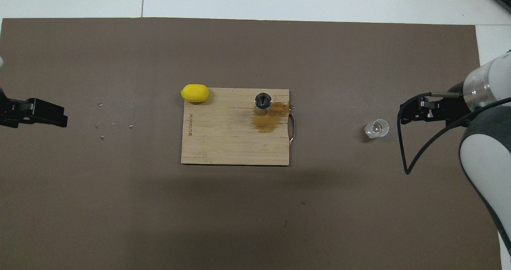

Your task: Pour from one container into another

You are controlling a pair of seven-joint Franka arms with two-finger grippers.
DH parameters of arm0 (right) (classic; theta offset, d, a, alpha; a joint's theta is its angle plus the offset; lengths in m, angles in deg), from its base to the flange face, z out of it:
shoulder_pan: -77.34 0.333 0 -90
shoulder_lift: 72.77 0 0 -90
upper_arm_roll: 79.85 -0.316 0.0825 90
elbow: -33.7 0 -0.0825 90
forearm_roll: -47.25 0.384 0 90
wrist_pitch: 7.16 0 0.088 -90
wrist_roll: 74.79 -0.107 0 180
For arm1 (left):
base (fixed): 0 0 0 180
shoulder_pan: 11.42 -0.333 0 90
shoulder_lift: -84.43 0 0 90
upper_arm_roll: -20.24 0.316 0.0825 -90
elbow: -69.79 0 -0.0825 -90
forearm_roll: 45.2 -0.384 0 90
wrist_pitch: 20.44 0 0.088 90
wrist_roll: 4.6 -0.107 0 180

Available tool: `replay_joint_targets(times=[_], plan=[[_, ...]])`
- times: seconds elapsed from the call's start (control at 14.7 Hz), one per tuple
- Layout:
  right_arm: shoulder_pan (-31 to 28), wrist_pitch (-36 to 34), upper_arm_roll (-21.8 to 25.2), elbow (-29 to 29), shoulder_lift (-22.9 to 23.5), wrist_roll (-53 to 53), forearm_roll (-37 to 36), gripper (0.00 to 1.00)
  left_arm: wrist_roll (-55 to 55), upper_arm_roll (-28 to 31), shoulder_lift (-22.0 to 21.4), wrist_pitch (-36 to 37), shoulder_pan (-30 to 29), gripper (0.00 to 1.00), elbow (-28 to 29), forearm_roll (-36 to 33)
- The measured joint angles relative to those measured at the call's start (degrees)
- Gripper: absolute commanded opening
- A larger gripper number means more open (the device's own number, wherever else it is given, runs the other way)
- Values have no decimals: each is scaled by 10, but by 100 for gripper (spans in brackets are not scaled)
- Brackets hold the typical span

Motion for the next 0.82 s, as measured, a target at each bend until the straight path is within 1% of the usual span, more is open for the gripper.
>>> replay_joint_targets(times=[0.2, 0.48, 0.82], plan=[[0, 2, 0, -1, 0, 0, 0, 99, 0, 0, 0, 0, 0, 100, 0, 0], [-2, 22, 0, -1, -1, 0, 0, 99, 0, 0, 0, 0, 0, 100, 0, 0], [-5, 23, 3, -2, -1, 0, 0, 99, 0, 0, 0, 0, 0, 100, 0, 0]])
